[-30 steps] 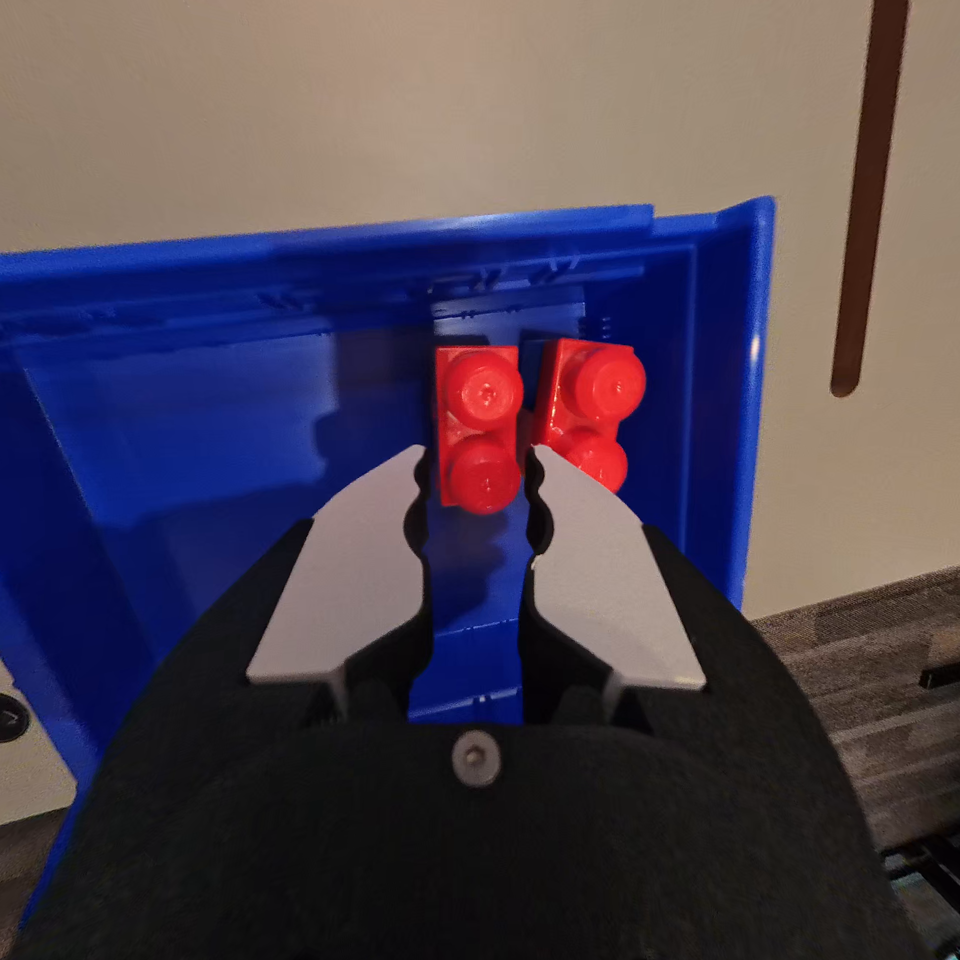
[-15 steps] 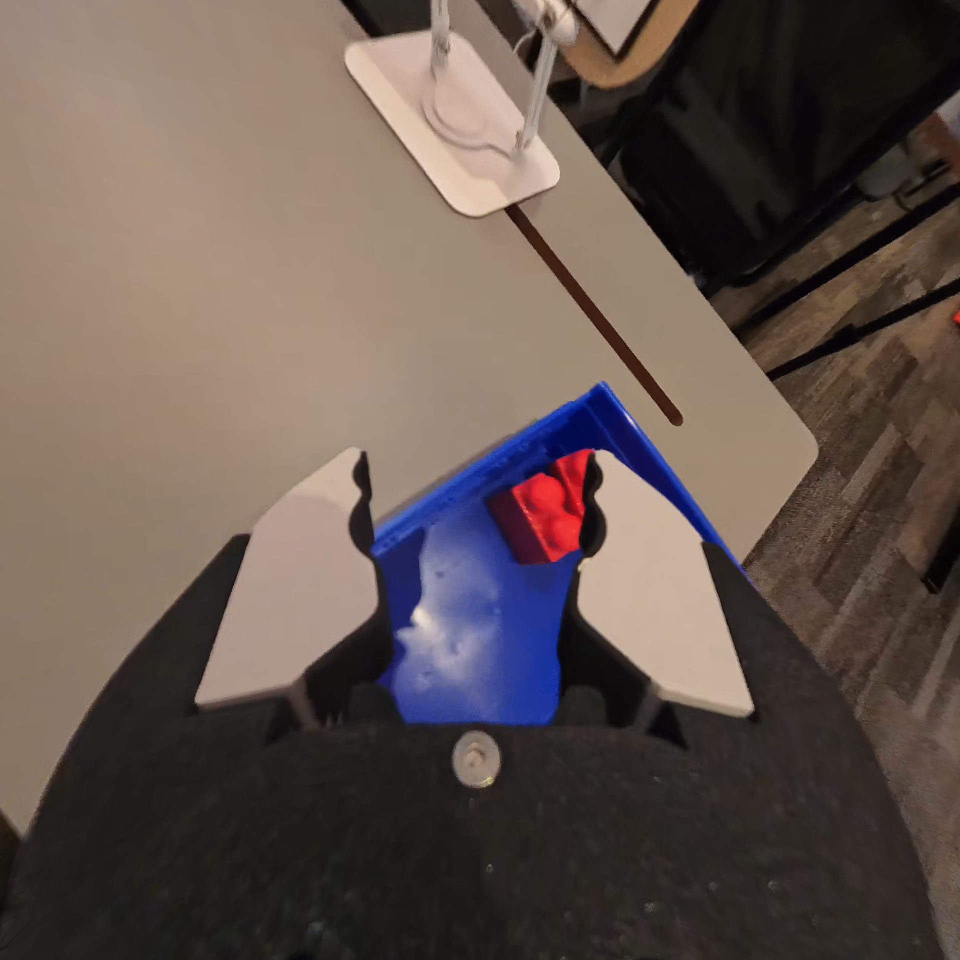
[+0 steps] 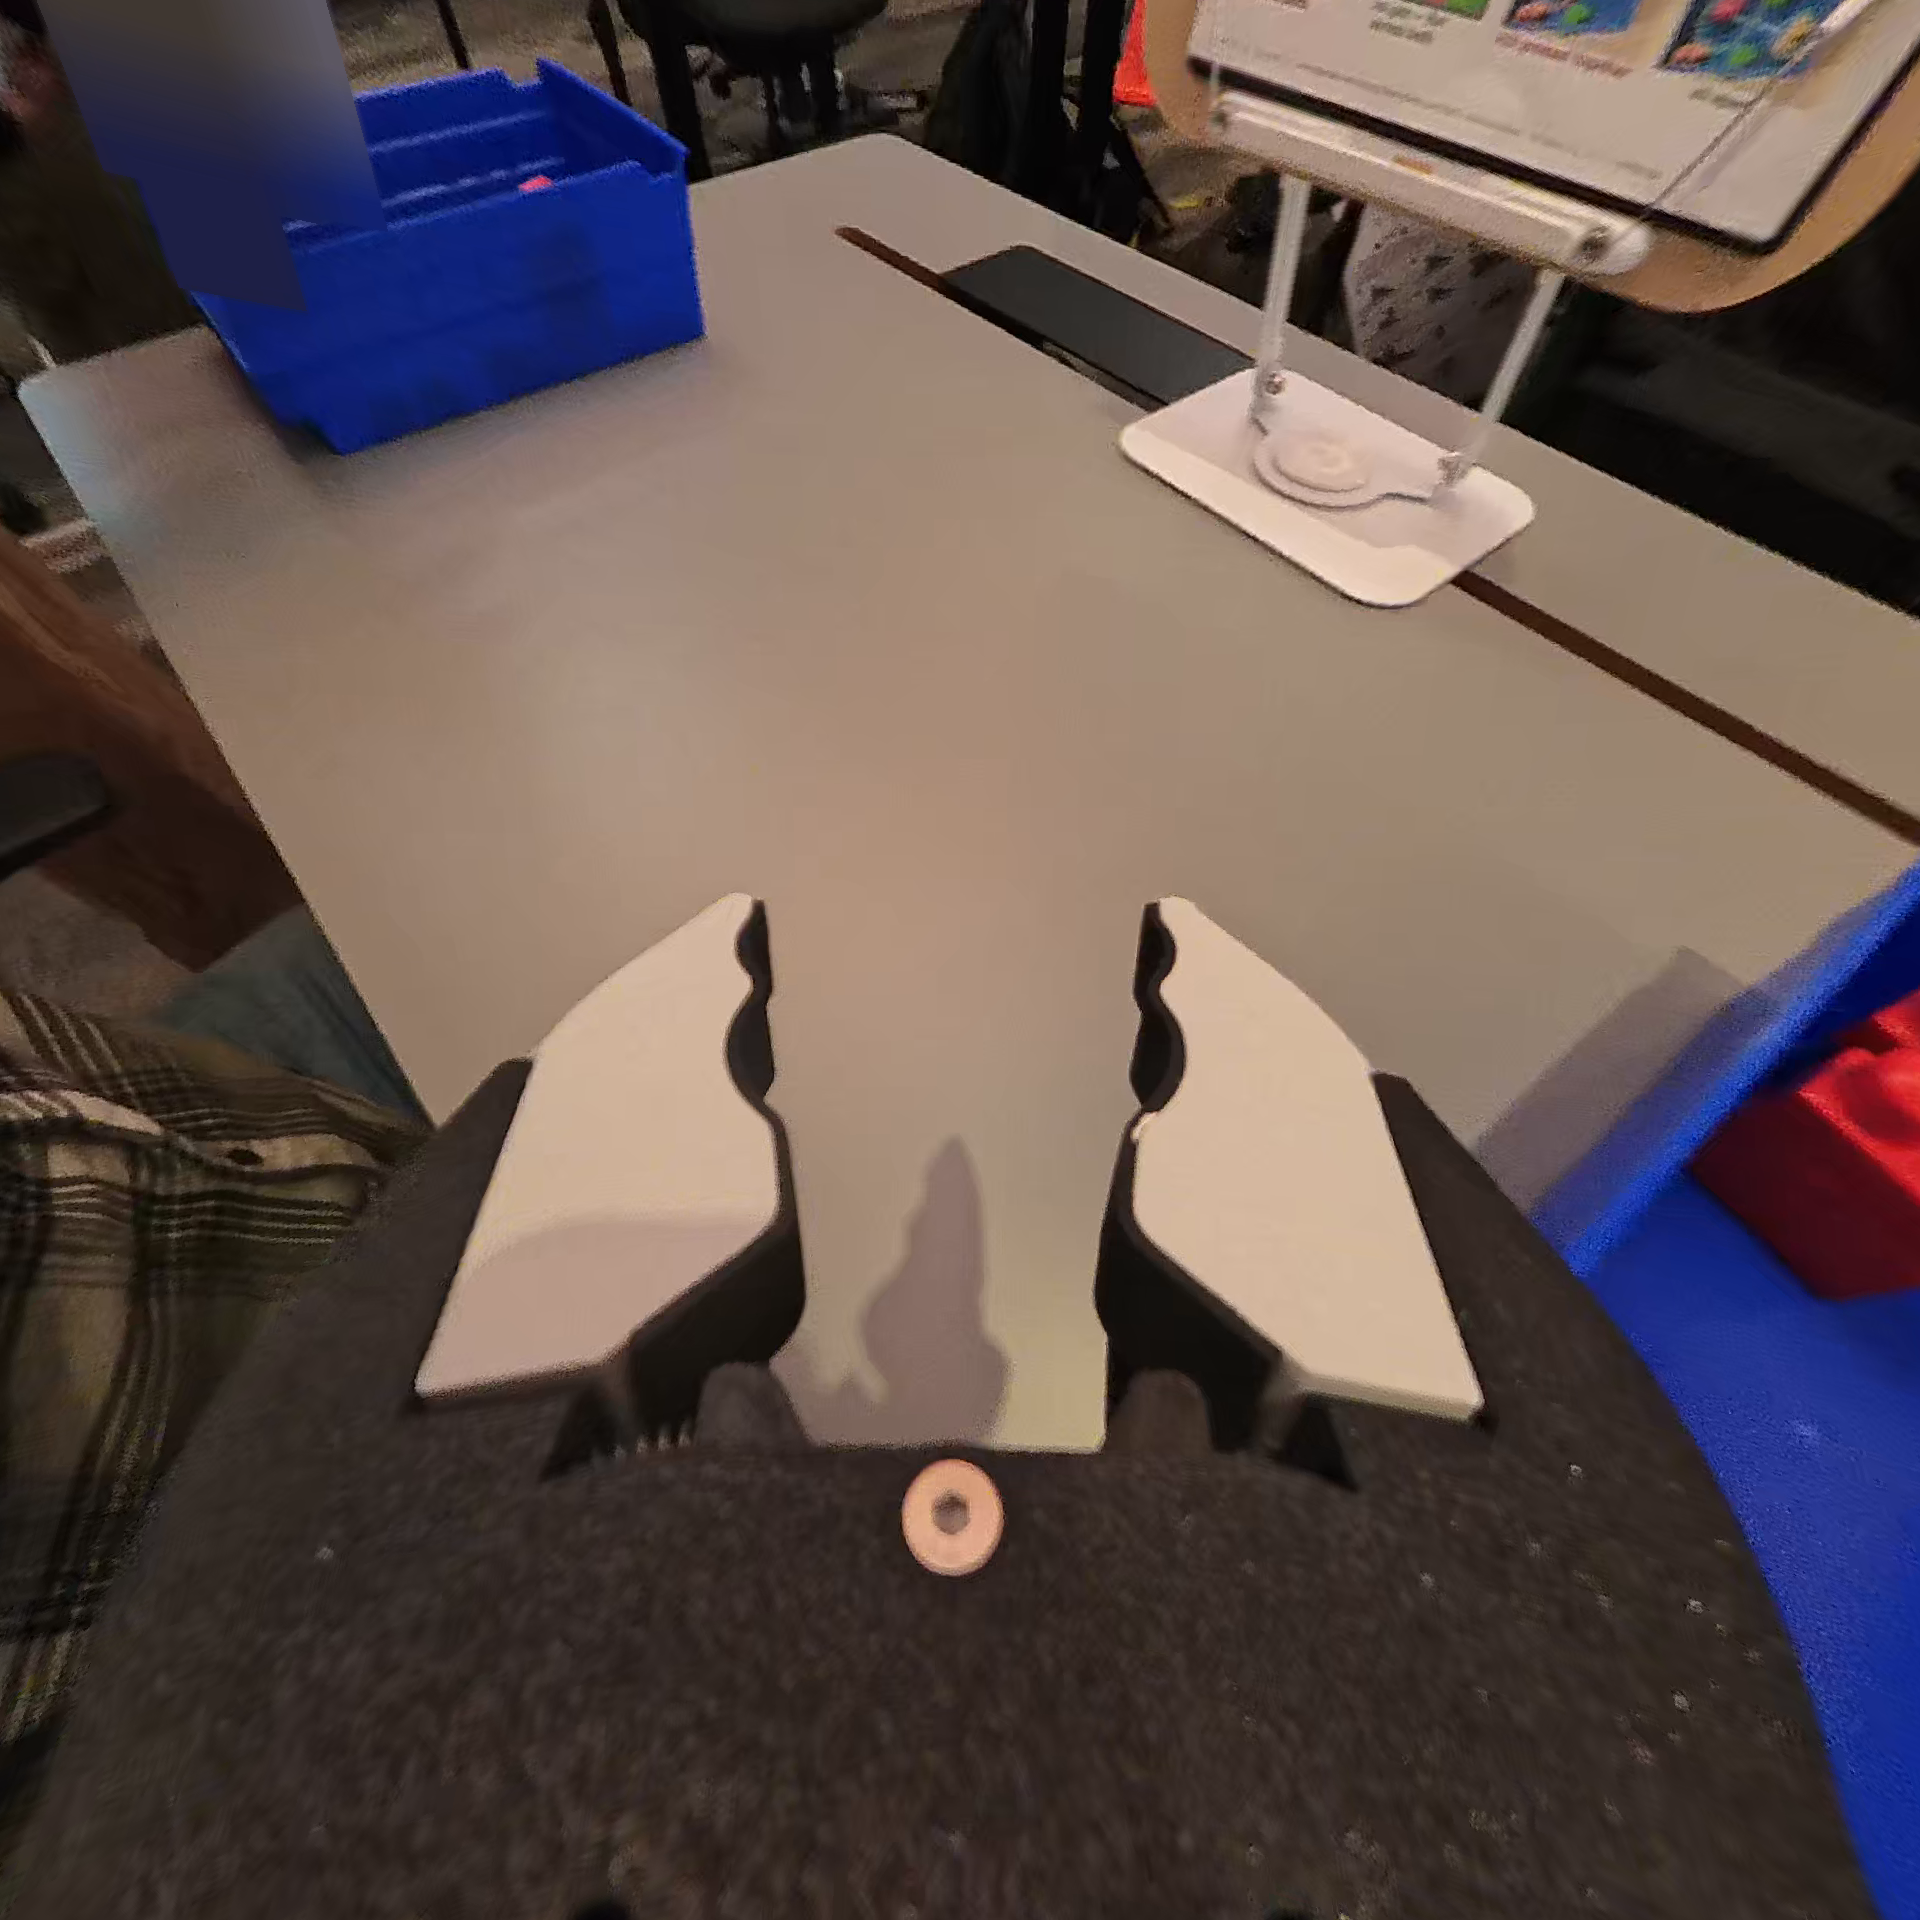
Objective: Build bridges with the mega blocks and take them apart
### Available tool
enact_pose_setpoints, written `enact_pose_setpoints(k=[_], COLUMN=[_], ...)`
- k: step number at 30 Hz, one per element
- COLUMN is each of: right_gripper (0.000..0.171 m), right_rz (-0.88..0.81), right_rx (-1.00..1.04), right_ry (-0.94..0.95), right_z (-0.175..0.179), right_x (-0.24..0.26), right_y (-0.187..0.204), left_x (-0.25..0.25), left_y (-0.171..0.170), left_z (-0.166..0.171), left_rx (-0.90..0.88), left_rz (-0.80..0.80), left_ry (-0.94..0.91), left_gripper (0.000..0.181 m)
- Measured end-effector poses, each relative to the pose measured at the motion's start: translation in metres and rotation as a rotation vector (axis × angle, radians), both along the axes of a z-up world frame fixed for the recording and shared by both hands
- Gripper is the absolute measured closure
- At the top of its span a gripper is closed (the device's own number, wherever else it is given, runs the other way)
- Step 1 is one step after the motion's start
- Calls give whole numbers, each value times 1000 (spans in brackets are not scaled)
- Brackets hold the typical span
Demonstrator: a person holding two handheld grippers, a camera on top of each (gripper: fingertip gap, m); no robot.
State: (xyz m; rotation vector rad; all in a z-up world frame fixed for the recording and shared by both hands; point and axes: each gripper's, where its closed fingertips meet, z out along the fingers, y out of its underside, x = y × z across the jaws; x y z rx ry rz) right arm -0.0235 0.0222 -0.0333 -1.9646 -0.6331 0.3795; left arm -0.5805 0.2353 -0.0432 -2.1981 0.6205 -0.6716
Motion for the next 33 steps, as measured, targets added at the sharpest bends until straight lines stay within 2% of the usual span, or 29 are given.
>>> enact_pose_setpoints(k=[7,12,17,21,25,33], right_gripper=[107,106,106,106,106,111], right_rz=[54,58,69,77,109,153], right_rx=[-47,-70,-66,-70,-98,-96], right_ry=[82,54,101,98,61,116], right_z=[-30,-50,-52,-56,-70,-76], right_x=[-48,-65,-77,-80,-82,-80], right_y=[-10,-8,-3,-1,-3,-2], left_x=[-39,-57,-60,-68,-71,-103], left_y=[44,47,47,54,47,11], left_z=[-20,-47,-66,-76,-81,-97], left_rx=[-120,-250,-297,-344,-401,-483], left_rz=[9,-27,-88,-74,-56,-57], left_ry=[53,152,276,334,347,562], left_gripper=[130,140,146,150,154,157])
